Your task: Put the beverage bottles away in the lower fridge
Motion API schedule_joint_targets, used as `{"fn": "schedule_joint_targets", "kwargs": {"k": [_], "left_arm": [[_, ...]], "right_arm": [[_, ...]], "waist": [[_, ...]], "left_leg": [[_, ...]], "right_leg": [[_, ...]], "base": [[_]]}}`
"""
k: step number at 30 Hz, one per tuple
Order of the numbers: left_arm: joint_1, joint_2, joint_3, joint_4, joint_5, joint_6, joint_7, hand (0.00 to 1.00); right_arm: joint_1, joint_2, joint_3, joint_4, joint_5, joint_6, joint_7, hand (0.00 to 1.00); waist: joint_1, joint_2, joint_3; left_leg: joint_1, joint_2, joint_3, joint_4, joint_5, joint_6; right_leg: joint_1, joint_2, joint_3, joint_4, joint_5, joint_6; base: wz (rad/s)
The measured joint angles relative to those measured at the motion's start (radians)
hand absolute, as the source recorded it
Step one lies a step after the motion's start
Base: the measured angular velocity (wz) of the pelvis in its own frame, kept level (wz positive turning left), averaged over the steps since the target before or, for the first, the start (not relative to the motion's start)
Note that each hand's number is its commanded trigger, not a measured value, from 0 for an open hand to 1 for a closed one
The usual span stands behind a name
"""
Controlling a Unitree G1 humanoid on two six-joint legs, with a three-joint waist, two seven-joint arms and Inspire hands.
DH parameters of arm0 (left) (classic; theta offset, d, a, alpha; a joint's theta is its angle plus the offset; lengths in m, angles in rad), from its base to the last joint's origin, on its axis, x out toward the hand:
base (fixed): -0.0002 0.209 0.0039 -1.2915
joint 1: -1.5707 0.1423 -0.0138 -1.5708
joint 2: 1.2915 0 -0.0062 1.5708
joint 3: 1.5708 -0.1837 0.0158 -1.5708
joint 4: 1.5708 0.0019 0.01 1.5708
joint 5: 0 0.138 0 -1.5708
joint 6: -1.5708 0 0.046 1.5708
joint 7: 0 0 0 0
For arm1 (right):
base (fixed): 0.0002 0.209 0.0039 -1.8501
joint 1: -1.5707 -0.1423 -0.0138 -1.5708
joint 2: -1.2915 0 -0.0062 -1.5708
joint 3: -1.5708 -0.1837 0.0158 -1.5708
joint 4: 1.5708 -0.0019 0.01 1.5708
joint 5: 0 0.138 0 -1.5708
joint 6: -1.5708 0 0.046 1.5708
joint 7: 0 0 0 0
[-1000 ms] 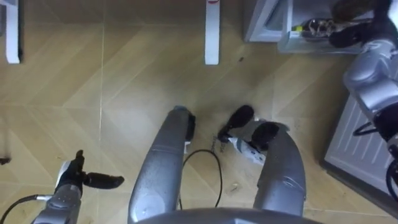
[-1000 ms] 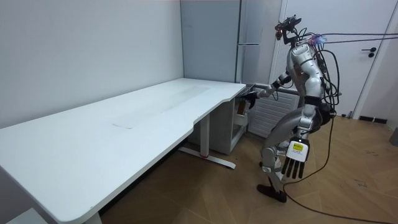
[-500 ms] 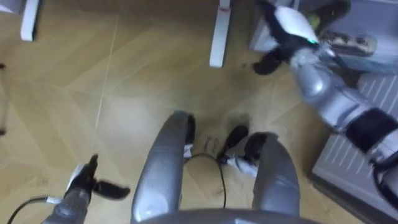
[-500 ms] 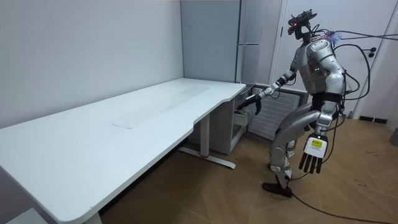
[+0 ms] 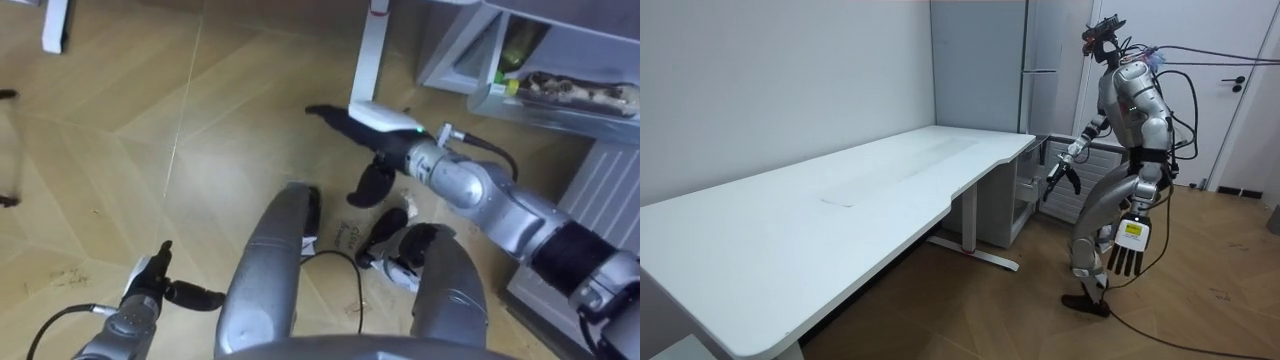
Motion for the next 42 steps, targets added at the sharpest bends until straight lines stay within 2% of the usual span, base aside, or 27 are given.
{"fn": "schedule_joint_targets", "kwargs": {"k": [3,6,8,10,13,17,20,23,25,26,28,29,31,34,40,42], "left_arm": [[0.0,-0.001,-0.001,-0.001,-0.001,0.001,0.002,0.0],[0.002,-0.002,0.001,-0.005,-0.001,0.002,0.004,0.0],[0.011,-0.003,0.011,-0.016,-0.001,0.004,0.01,0.0],[0.014,-0.005,0.018,-0.014,0.001,0.006,0.011,0.0],[0.017,-0.014,0.044,-0.015,0.002,0.006,0.02,0.0],[0.022,-0.015,0.051,-0.017,0.0,0.013,0.033,0.0],[0.022,-0.022,0.056,-0.022,0.0,0.024,0.057,0.0],[0.024,-0.026,0.056,-0.031,-0.017,0.035,0.074,0.0],[0.032,-0.032,0.071,-0.06,-0.039,0.054,0.095,0.0],[0.033,-0.037,0.08,-0.064,-0.039,0.058,0.101,0.0],[0.033,-0.069,0.118,-0.06,-0.039,0.064,0.135,0.0],[0.033,-0.077,0.127,-0.059,-0.039,0.065,0.14,0.0],[0.033,-0.098,0.136,-0.056,-0.037,0.069,0.157,0.0],[0.033,-0.107,0.138,-0.047,-0.036,0.069,0.163,0.0],[0.024,-0.116,0.146,-0.042,-0.04,0.085,0.181,0.0],[0.019,-0.117,0.153,-0.041,-0.04,0.085,0.183,0.0]], "right_arm": [[0.013,0.007,-0.027,0.058,0.036,-0.01,0.012,0.0],[0.045,0.01,-0.09,0.156,0.175,-0.012,0.005,0.0],[0.06,0.035,-0.152,0.244,0.23,-0.012,-0.008,0.0],[0.074,0.057,-0.223,0.347,0.299,-0.014,-0.045,0.0],[0.099,0.056,-0.284,0.469,0.405,-0.015,-0.081,0.0],[0.119,0.054,-0.319,0.565,0.578,-0.016,-0.104,0.0],[0.133,0.055,-0.333,0.655,0.866,-0.013,-0.106,0.0],[0.135,0.062,-0.357,0.709,1.067,-0.006,-0.107,0.0],[0.137,0.088,-0.424,0.753,1.255,0.005,-0.116,0.0],[0.137,0.097,-0.448,0.761,1.301,0.011,-0.12,0.0],[0.135,0.12,-0.528,0.788,1.479,0.026,-0.133,0.0],[0.135,0.123,-0.541,0.79,1.516,0.027,-0.137,0.0],[0.125,0.127,-0.609,0.794,1.63,0.031,-0.152,0.0],[0.076,0.127,-0.66,0.828,1.727,0.031,-0.154,0.0],[-0.026,0.127,-0.733,0.853,1.804,0.033,-0.163,0.0],[-0.047,0.126,-0.745,0.855,1.84,0.033,-0.165,0.0]], "waist": [[-0.018,-0.001,-0.0004],[-0.031,-0.004,-0.001],[-0.056,-0.011,-0.0027],[-0.08,-0.014,-0.0035],[-0.088,-0.02,-0.0043],[-0.112,-0.023,-0.0049],[-0.128,-0.021,-0.0055],[-0.13,-0.02,-0.0052],[-0.134,-0.02,-0.0054],[-0.134,-0.02,-0.0057],[-0.136,-0.019,-0.0063],[-0.136,-0.019,-0.0064],[-0.136,-0.019,-0.0063],[-0.137,-0.019,-0.0063],[-0.141,-0.023,-0.0054],[-0.141,-0.026,-0.0035]], "left_leg": [[0.017,-0.001,0.0,-0.003,-0.002,0.001],[0.039,-0.003,0.0,-0.015,-0.002,0.003],[0.045,-0.018,-0.001,-0.026,0.0,0.006],[0.046,-0.018,0.003,-0.03,0.003,0.01],[0.055,-0.016,0.008,-0.037,0.003,0.011],[0.06,-0.015,0.011,-0.035,0.001,0.014],[0.063,-0.014,0.01,-0.032,0.0,0.015],[0.068,-0.012,0.012,-0.029,0.0,0.015],[0.072,-0.011,0.018,-0.03,0.0,0.015],[0.073,-0.012,0.018,-0.031,0.0,0.015],[0.075,-0.013,0.019,-0.032,0.0,0.015],[0.075,-0.013,0.019,-0.031,0.0,0.015],[0.077,-0.012,0.023,-0.032,0.0,0.015],[0.083,-0.011,0.03,-0.034,0.0,0.015],[0.063,0.001,0.059,-0.032,-0.002,0.019],[0.059,-0.002,0.069,-0.032,-0.002,0.021]], "right_leg": [[0.018,-0.001,0.0,-0.005,0.0,0.003],[0.041,0.0,-0.002,-0.018,0.003,0.009],[0.042,-0.011,0.002,-0.015,0.001,0.015],[0.043,-0.013,0.002,-0.019,0.003,0.018],[0.05,-0.008,0.006,-0.031,0.01,0.022],[0.056,-0.007,0.008,-0.032,0.01,0.023],[0.06,-0.006,0.008,-0.032,0.01,0.024],[0.06,0.002,0.02,-0.032,0.014,0.028],[0.058,0.009,0.034,-0.032,0.014,0.033],[0.058,0.009,0.035,-0.031,0.014,0.033],[0.058,0.008,0.037,-0.031,0.014,0.033],[0.058,0.008,0.038,-0.03,0.015,0.033],[0.058,0.009,0.04,-0.03,0.016,0.033],[0.058,0.01,0.047,-0.031,0.018,0.034],[0.017,0.02,0.075,-0.028,0.029,0.033],[0.004,0.012,0.08,-0.016,0.03,0.033]], "base": [[0.0],[0.02],[0.13],[0.03],[-0.09],[-0.02],[0.0],[-0.06],[-0.07],[-0.03],[0.0],[0.0],[-0.04],[-0.06],[-0.14],[-0.07]]}}
